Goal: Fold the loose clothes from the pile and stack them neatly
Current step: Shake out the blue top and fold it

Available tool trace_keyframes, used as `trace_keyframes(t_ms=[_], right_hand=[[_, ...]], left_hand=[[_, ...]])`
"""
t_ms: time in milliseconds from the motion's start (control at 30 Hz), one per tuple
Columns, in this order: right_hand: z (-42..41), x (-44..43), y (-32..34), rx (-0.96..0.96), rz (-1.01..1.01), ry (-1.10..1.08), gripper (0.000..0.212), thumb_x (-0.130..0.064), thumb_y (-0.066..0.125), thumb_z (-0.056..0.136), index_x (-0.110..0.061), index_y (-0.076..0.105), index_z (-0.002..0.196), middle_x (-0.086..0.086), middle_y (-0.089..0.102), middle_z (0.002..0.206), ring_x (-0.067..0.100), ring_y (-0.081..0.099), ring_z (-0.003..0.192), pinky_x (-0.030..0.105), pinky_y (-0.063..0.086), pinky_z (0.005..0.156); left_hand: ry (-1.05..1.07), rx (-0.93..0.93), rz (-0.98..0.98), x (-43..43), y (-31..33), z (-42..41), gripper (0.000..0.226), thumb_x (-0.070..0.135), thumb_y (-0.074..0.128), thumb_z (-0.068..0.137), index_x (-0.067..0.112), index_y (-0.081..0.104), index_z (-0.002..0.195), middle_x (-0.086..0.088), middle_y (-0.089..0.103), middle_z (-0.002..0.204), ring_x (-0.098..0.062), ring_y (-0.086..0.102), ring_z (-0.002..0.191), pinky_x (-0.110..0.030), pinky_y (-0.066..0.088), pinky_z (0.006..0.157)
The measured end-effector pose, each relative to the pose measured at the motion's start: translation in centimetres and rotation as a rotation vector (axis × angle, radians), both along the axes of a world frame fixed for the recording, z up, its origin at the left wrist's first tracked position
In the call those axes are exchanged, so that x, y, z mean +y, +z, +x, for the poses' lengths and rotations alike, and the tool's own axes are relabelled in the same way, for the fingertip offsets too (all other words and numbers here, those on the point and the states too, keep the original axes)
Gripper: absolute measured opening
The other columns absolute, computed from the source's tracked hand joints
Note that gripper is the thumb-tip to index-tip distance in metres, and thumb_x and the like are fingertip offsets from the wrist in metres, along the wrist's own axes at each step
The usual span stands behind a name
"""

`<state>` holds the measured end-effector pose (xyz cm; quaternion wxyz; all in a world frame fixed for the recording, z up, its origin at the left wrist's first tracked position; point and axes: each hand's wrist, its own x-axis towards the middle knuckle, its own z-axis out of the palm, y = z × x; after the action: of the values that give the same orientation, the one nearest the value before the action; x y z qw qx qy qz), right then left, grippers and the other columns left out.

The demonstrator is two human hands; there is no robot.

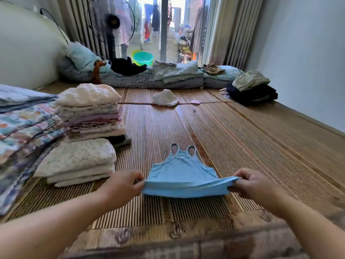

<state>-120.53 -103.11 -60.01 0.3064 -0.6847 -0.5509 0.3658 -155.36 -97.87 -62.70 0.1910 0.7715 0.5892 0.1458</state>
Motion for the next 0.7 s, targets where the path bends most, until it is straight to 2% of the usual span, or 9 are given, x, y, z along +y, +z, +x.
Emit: trace_keyframes(t_ms=[67, 133, 200, 267, 367, 433, 467, 567, 700], right_hand=[[0.2, -1.2, -1.4, 0.07, -0.065, -0.004, 0.01, -0.001, 0.055, 0.093, -0.004, 0.06, 0.084, 0.012, 0.065, 0.075, 0.011, 0.067, 0.061, 0.022, 0.049, 0.051], [0.8, -2.1, -2.2, 0.074, -0.116, 0.013, 0.01, -0.006, 0.054, 0.094, -0.007, 0.06, 0.087, 0.01, 0.07, 0.082, 0.014, 0.072, 0.073, 0.024, 0.051, 0.057], [1.5, -2.8, -2.4, 0.054, -0.144, 0.033, 0.01, -0.011, 0.053, 0.095, -0.011, 0.062, 0.09, 0.01, 0.074, 0.089, 0.02, 0.073, 0.086, 0.031, 0.052, 0.068], [2.0, -3.3, -2.3, 0.085, -0.149, 0.024, 0.01, -0.013, 0.053, 0.096, -0.012, 0.062, 0.091, 0.009, 0.075, 0.091, 0.021, 0.072, 0.09, 0.033, 0.053, 0.072], [2.0, -3.5, -2.3, 0.126, -0.151, 0.025, 0.01, -0.014, 0.053, 0.096, -0.012, 0.06, 0.091, 0.008, 0.075, 0.091, 0.019, 0.072, 0.09, 0.032, 0.053, 0.072], [2.0, -3.5, -2.3, 0.131, -0.152, 0.042, 0.009, -0.015, 0.053, 0.097, -0.012, 0.06, 0.091, 0.008, 0.075, 0.091, 0.019, 0.072, 0.09, 0.033, 0.053, 0.074], [2.1, -3.5, -2.3, 0.135, -0.154, 0.052, 0.009, -0.016, 0.053, 0.097, -0.012, 0.06, 0.091, 0.007, 0.075, 0.091, 0.019, 0.073, 0.089, 0.033, 0.052, 0.075], [2.5, -3.4, -2.0, 0.17, -0.181, 0.098, 0.01, -0.018, 0.053, 0.097, -0.011, 0.058, 0.091, 0.006, 0.075, 0.088, 0.022, 0.073, 0.088, 0.03, 0.052, 0.07], [3.2, -2.5, -0.2, 0.202, -0.259, 0.155, 0.012, -0.021, 0.056, 0.096, -0.01, 0.058, 0.09, 0.01, 0.074, 0.082, 0.025, 0.073, 0.077, 0.021, 0.049, 0.052]], left_hand=[[-0.032, 0.003, -0.047, -1.6, -1.4, -0.4, 0.017, 0.048, 0.066, 0.078, 0.033, 0.062, 0.071, 0.015, 0.064, 0.063, 0.001, 0.059, 0.061, -0.018, 0.039, 0.052], [-0.106, 0.025, -0.037, -2.8, -2.5, -0.8, 0.024, 0.05, 0.076, 0.066, 0.037, 0.066, 0.084, 0.021, 0.063, 0.066, 0.008, 0.058, 0.063, -0.009, 0.039, 0.054], [-0.188, 0.104, 0.056, -3.3, -3.6, -1.1, 0.038, 0.033, 0.079, 0.069, 0.035, 0.067, 0.106, 0.021, 0.066, 0.085, 0.009, 0.06, 0.076, -0.003, 0.04, 0.067], [-0.199, 0.093, 0.156, -3.4, -4.1, -0.9, 0.043, 0.013, 0.073, 0.075, 0.029, 0.066, 0.114, 0.013, 0.068, 0.1, -0.002, 0.064, 0.09, -0.008, 0.041, 0.076], [-0.094, -0.079, 0.202, -3.5, -4.0, -0.5, 0.034, 0.007, 0.069, 0.079, 0.032, 0.068, 0.102, 0.017, 0.069, 0.087, -0.001, 0.065, 0.078, -0.009, 0.044, 0.065], [0.004, -0.23, 0.125, -3.6, -3.7, -0.1, 0.024, 0.018, 0.067, 0.086, 0.042, 0.066, 0.083, 0.016, 0.067, 0.068, -0.002, 0.062, 0.061, -0.013, 0.044, 0.051], [0.036, -0.321, 0.06, -3.7, -3.7, 0.1, 0.022, 0.022, 0.065, 0.089, 0.041, 0.065, 0.078, 0.013, 0.068, 0.068, -0.008, 0.061, 0.057, -0.017, 0.044, 0.048], [0.048, -0.593, -0.175, -3.9, -3.2, 0.3, 0.023, 0.019, 0.059, 0.094, 0.032, 0.071, 0.079, 0.004, 0.069, 0.069, -0.017, 0.063, 0.06, -0.033, 0.055, 0.058], [-0.02, -0.684, -0.334, -2.8, -2.4, 0.1, 0.021, 0.017, 0.052, 0.097, 0.008, 0.07, 0.089, -0.002, 0.06, 0.065, -0.015, 0.057, 0.055, -0.026, 0.051, 0.051]])
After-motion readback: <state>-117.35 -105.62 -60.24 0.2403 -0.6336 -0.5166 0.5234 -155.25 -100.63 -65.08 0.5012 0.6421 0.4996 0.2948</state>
